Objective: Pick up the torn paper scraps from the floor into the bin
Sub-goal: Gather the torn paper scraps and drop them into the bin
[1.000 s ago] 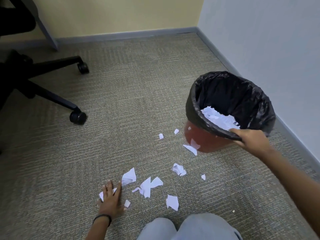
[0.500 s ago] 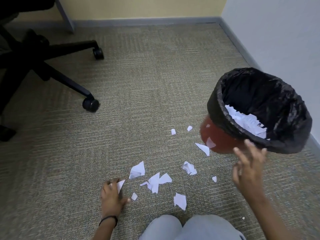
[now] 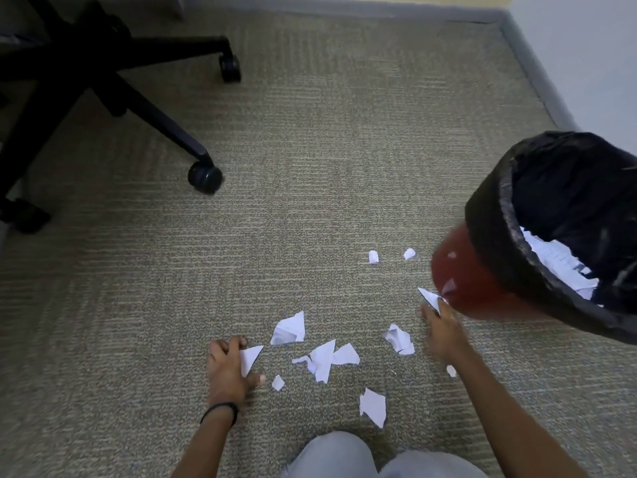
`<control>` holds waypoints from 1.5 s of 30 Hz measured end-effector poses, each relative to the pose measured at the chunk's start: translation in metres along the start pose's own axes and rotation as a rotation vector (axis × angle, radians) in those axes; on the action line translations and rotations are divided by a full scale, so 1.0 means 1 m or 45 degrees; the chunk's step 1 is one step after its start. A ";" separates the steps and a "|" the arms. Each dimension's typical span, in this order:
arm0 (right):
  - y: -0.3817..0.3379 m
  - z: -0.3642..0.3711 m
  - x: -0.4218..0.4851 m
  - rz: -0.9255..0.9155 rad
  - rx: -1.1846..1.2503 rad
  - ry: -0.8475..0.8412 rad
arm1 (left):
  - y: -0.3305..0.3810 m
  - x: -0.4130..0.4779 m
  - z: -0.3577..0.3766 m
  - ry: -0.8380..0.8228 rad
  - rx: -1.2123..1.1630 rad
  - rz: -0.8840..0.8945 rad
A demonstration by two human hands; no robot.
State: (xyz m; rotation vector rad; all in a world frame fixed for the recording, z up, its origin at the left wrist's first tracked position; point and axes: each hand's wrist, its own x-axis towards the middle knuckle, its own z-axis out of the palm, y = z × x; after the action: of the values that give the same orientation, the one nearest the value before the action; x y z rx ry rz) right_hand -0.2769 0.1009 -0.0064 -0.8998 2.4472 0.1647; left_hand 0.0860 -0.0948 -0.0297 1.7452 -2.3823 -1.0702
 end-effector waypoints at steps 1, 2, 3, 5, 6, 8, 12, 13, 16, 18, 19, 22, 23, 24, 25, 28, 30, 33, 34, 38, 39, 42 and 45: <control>0.002 0.001 0.004 0.002 0.005 -0.003 | 0.000 0.000 0.001 0.000 0.004 -0.005; 0.003 0.003 0.008 0.011 0.034 0.014 | 0.000 0.001 0.000 -0.002 0.006 -0.015; 0.002 0.003 0.010 0.029 0.071 0.052 | 0.000 0.002 0.000 -0.001 0.006 -0.020; -0.002 0.003 0.013 0.078 0.100 0.123 | 0.000 0.002 0.000 -0.002 0.011 -0.027; -0.004 0.003 0.011 0.068 0.107 0.161 | 0.000 0.002 0.000 -0.004 0.012 -0.025; -0.012 0.008 0.004 -0.046 0.138 0.233 | -0.002 0.003 0.000 -0.001 -0.010 -0.025; -0.041 0.023 -0.030 -0.318 0.129 0.247 | -0.002 0.004 0.001 -0.020 -0.004 -0.017; -0.049 0.027 -0.038 -0.352 0.121 0.237 | -0.001 0.005 0.000 -0.016 -0.013 -0.023; -0.072 0.041 -0.058 -0.465 0.040 0.167 | 0.003 0.003 -0.003 -0.001 -0.042 -0.043; -0.082 0.049 -0.064 -0.553 -0.057 0.097 | 0.006 -0.002 -0.003 0.011 -0.030 -0.011; -0.089 0.050 -0.066 -0.580 -0.107 0.037 | 0.006 -0.005 -0.001 0.031 -0.042 0.008; -0.104 0.051 -0.068 -0.627 -0.152 -0.029 | 0.003 -0.013 0.004 0.093 -0.034 0.043; -0.106 0.052 -0.066 -0.648 -0.111 -0.051 | 0.001 -0.013 0.006 0.118 -0.074 0.031; -0.109 0.052 -0.066 -0.674 -0.092 -0.094 | 0.004 -0.015 0.004 0.130 -0.192 -0.020; -0.109 0.053 -0.066 -0.681 -0.061 -0.136 | 0.004 -0.015 0.003 0.124 -0.291 -0.048; -0.106 0.056 -0.064 -0.703 0.097 -0.225 | 0.028 -0.016 -0.011 0.078 -0.419 -0.014; -0.101 0.055 -0.060 -0.667 0.152 -0.247 | 0.061 -0.015 -0.022 0.024 -0.566 -0.019; -0.088 0.024 -0.060 -0.483 0.374 -0.160 | 0.136 -0.004 -0.040 -0.017 -0.761 0.071; -0.085 0.002 -0.062 -0.441 0.520 -0.068 | 0.167 0.000 -0.046 -0.045 -0.833 0.134; -0.081 -0.111 -0.099 -0.456 1.067 0.376 | 0.290 0.000 -0.076 -0.206 -1.140 0.392; -0.077 -0.137 -0.110 -0.461 1.133 0.517 | 0.319 -0.005 -0.084 -0.258 -1.190 0.452; -0.057 -0.205 -0.138 -0.425 1.334 0.974 | 0.388 -0.023 -0.103 -0.471 -1.296 0.591; -0.026 -0.234 -0.137 -0.260 1.450 1.268 | 0.422 -0.039 -0.121 -0.761 -1.242 0.663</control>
State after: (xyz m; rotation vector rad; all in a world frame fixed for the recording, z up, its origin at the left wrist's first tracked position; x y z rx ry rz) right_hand -0.2736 0.0920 0.2657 -0.6980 2.4915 -1.9258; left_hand -0.2086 -0.0606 0.2959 0.4932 -1.7292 -2.2646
